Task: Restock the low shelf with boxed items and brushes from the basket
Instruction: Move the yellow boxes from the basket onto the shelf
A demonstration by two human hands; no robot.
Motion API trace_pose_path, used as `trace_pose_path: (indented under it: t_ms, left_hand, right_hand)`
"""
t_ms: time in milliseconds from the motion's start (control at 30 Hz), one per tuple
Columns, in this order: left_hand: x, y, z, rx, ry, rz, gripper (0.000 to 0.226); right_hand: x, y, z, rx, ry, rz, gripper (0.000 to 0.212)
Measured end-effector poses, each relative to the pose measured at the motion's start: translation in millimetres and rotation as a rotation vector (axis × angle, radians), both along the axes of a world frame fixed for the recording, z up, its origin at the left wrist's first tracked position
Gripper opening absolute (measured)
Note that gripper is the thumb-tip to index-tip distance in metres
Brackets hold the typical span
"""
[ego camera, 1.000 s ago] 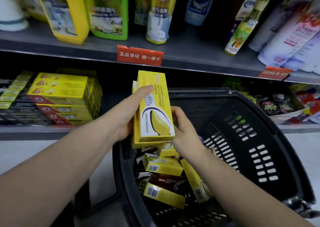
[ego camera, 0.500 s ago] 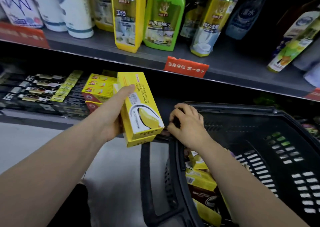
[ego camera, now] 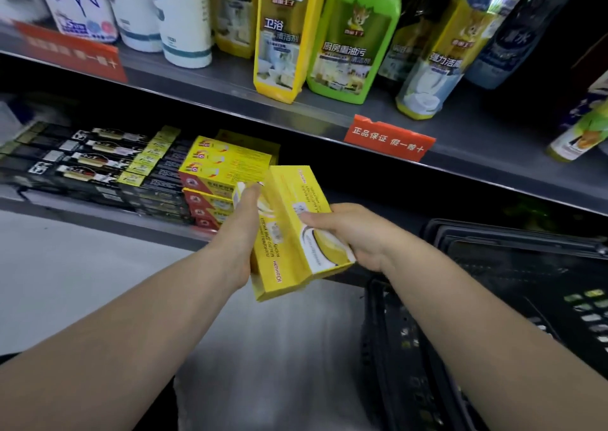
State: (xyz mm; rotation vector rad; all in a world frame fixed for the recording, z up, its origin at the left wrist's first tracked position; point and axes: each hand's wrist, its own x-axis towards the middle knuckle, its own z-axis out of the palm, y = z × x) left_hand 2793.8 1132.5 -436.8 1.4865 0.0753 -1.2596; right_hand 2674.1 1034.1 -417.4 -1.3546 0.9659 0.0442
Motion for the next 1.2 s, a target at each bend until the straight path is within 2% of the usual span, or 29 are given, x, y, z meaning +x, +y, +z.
trace_pose_path:
  t_ms: [33, 100, 200, 267, 433, 500, 700, 1033, 1133, 1200]
  left_hand:
    - [5, 1, -2, 0.042, -0.047, 0.065, 0.041]
    - [15, 4, -6, 0.116, -0.164, 0.138, 0.044]
    - [35, 7, -12, 0.121, -0.282, 0.169, 0.051]
    - [46, 11, -12, 0.1, -0.291, 0.17, 0.045]
    - [59, 15, -14, 0.094, -0.299, 0.173, 0.022]
    - [61, 14, -14, 0.096, -0.321, 0.162, 0.022]
    - [68, 12, -18, 0.06, -0.273, 0.202, 0.02]
    - [59, 3, -17, 0.045, -0.26, 0.118, 0.021]
    - [54, 2, -16, 0.02, -0.231, 0.105, 0.016]
    - [52, 2, -16, 0.006, -0.208, 0.097, 0.015]
  right_hand:
    - [-1, -11, -4, 0.0, 0.02, -0.049, 0.013]
    - [1, -37, -16, -0.252, 0.253, 0.002, 0.031]
    - [15, -67, -43, -0.66, 0.711, 0.361, 0.063]
    - [29, -76, -68, -0.748, 0.81, 0.525, 0.066]
    - [59, -83, -128, -0.787, 0.788, 0.675, 0.057]
    - [66, -87, -146, -0.835, 0.773, 0.739, 0.06]
    - [74, -96, -178, -0.841, 0.695, 0.705, 0.067]
    - [73, -93, -179, -0.784, 0.657, 0.69, 0.057]
    - [77, -91, -153, -0.837, 0.763, 0.729, 0.061]
    - [84, -88, -119, -0.84, 0.688, 0.603, 0.049]
